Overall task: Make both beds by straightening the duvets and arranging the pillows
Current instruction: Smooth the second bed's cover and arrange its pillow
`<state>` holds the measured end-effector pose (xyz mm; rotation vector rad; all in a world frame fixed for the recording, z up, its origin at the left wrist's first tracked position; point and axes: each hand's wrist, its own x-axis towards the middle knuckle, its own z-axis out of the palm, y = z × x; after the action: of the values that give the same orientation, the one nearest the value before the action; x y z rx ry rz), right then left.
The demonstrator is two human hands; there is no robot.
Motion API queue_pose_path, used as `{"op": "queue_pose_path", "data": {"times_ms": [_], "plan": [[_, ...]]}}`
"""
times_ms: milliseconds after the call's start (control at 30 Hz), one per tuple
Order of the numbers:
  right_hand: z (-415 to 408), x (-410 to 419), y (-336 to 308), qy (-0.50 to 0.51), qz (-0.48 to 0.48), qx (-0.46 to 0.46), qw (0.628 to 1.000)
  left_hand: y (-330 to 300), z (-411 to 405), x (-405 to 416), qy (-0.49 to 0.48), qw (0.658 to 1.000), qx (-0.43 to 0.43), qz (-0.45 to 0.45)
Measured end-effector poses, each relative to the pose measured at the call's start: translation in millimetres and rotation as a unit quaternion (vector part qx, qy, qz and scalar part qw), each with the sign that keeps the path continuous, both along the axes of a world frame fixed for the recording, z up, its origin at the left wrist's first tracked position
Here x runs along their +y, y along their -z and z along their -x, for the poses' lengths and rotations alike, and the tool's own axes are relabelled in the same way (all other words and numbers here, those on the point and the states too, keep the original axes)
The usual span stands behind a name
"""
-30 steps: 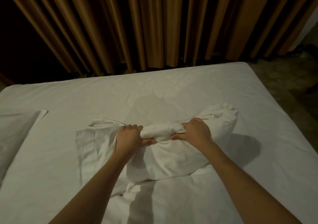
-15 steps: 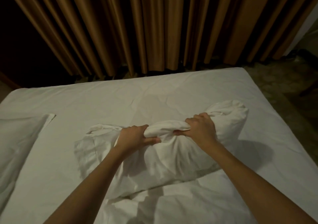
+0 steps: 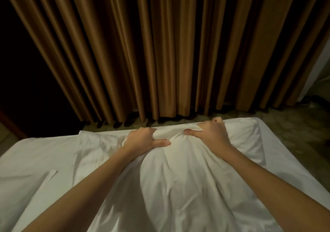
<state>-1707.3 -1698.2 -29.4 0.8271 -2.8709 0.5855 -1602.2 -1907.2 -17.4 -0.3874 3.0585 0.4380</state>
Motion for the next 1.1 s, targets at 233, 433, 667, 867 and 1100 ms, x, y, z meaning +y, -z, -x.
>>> {"op": "queue_pose_path", "data": {"times_ms": [233, 433, 667, 867, 1100], "plan": [[24, -8, -24, -0.013, 0.06, 0.009, 0.998, -29, 25, -9, 0.012, 1.0, 0.018, 0.004], [44, -29, -89, -0.024, 0.088, 0.052, 0.995, -91, 46, -25, 0.012, 0.998, 0.066, 0.016], [77, -44, -150, -0.016, 0.153, 0.099, 0.983, -157, 77, -40, -0.007, 0.987, 0.141, 0.076], [84, -65, -64, -0.006, -0.032, 0.095, 0.995, -55, 69, -45, -0.04, 0.995, 0.083, 0.038], [66, -69, 26, -0.056, -0.121, 0.137, 0.981, 45, 47, -48, -0.072, 0.997, 0.01, 0.016]]}}
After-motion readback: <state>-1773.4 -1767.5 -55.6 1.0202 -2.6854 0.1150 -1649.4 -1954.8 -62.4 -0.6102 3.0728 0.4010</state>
